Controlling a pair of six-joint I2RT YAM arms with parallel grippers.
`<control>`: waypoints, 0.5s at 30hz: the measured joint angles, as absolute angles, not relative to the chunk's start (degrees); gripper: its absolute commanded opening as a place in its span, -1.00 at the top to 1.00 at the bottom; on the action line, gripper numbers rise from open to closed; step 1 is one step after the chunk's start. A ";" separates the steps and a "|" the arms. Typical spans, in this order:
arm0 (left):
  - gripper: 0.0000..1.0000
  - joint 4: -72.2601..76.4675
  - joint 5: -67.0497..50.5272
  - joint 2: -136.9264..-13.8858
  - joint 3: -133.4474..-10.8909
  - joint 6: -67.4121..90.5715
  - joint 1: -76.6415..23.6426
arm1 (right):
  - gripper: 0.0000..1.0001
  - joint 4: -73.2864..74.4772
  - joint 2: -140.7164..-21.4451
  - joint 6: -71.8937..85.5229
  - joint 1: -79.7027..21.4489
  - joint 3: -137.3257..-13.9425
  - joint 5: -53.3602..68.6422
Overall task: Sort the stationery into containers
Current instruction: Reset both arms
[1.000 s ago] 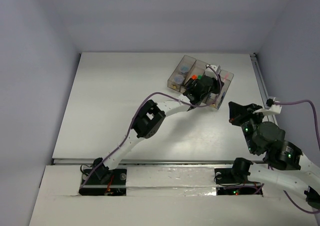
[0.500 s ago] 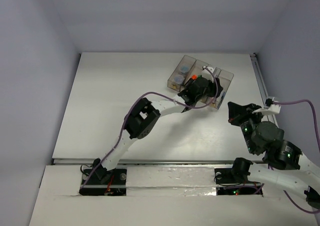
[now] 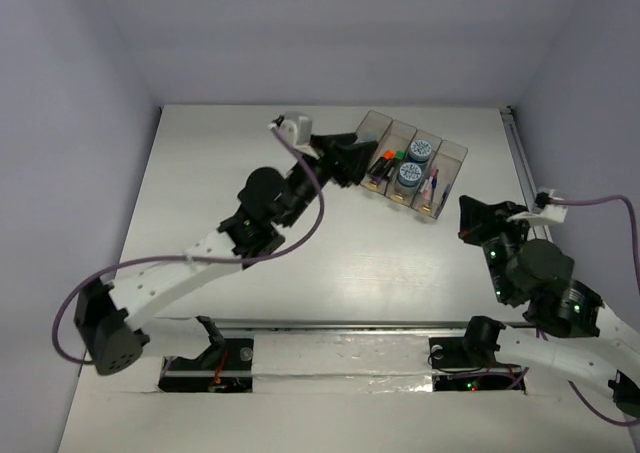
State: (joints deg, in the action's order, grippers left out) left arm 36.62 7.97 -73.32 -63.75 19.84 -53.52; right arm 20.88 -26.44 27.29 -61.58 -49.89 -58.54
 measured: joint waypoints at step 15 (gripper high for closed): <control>-0.24 4.21 26.13 -31.42 -43.68 22.76 -53.21 | -0.04 13.34 -29.71 21.67 -61.60 -50.59 -56.29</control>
State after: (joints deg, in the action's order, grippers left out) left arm 4.21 26.13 -31.42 -43.68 22.76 -53.21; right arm 13.34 -29.71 21.67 -61.60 -50.59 -56.29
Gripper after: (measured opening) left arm 0.619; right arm 0.457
